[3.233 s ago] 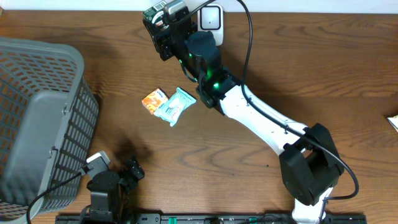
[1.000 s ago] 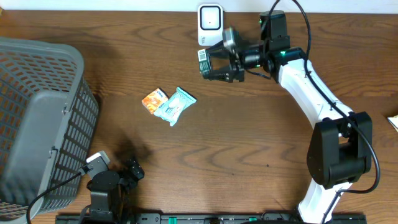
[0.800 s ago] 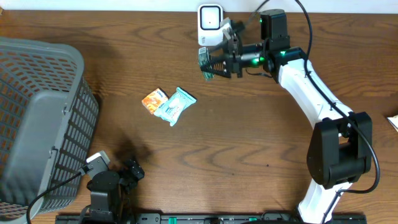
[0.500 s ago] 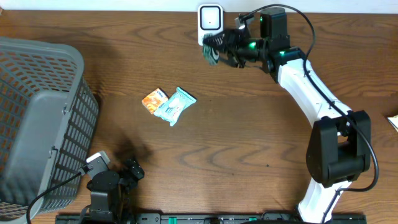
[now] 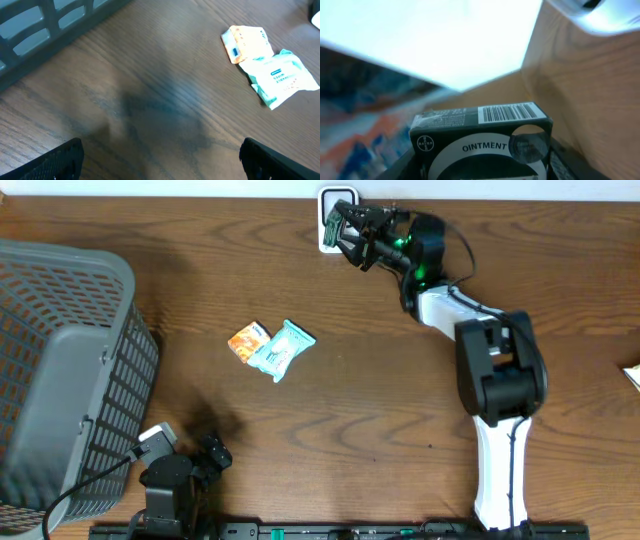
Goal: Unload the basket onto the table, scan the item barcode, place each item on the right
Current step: 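Hold the box's barcode face against the scanner window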
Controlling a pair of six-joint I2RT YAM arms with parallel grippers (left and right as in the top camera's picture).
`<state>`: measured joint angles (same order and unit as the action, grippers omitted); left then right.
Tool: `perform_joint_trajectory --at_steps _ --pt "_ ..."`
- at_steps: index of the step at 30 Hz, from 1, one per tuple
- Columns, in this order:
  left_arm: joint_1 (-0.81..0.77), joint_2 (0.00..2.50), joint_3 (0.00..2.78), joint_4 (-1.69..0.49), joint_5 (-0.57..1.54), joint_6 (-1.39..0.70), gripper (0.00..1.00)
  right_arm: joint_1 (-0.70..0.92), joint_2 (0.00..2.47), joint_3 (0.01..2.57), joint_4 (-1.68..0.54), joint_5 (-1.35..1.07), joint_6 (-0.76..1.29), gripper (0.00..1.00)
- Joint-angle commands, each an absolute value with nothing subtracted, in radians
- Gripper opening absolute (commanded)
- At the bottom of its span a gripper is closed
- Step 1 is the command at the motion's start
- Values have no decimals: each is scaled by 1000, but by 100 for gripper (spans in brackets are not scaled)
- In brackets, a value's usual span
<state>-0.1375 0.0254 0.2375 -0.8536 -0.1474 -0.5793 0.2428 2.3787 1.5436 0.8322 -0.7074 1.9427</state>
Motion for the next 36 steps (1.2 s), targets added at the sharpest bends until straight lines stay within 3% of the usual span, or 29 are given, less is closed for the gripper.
perform_joint_trajectory --at_steps 1,13,26,28,31,34,36 --pt "-134 24 232 -914 -177 -574 98 241 2425 1584 856 -591 2051 41" --pt "-134 24 232 -914 -176 -574 98 302 2432 1855 459 -456 2052 48" --pt "-134 24 232 -914 -176 -575 98 310 2487 1863 522 -436 2031 50" --pt "-134 24 232 -914 -177 -574 98 311 2495 1863 570 -446 1943 47" --pt "-134 24 232 -914 -176 -575 98 311 2495 1864 587 -443 1707 32" --pt "-134 24 232 -914 -177 -574 98 299 2486 1864 579 -479 1447 32" --pt "-134 24 232 -914 -177 -574 98 284 2463 1864 530 -502 1396 32"
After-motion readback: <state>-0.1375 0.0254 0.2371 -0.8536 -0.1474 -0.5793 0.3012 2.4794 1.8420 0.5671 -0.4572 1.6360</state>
